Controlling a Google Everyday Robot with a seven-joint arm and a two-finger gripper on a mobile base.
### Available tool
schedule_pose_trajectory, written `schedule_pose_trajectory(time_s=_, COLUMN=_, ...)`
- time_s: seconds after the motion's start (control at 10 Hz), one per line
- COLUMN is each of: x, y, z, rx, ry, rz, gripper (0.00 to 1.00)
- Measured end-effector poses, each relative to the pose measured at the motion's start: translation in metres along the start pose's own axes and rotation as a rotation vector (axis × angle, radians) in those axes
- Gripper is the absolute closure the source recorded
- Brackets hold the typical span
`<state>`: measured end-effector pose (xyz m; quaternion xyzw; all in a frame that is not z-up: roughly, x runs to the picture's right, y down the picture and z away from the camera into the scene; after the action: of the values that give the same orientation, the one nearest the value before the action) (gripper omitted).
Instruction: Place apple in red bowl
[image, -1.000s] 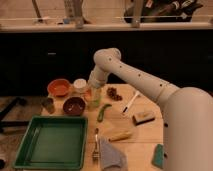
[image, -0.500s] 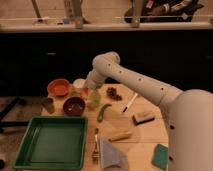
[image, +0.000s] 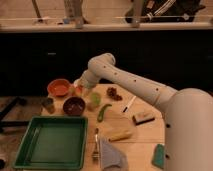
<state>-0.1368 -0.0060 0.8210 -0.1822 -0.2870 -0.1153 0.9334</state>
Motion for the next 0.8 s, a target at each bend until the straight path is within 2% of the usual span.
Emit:
schedule_pose_trajectory(time_s=0.4, x=-0.01, y=-0.023, z=0.022, rx=-0.012, ry=-0.007, rz=-0.019, gripper=1.0)
schedule_pose_trajectory(time_s=0.8, x=-0.014, y=-0.038, z=0.037, rx=-0.004, ry=-0.02, rz=-0.012, gripper=1.0)
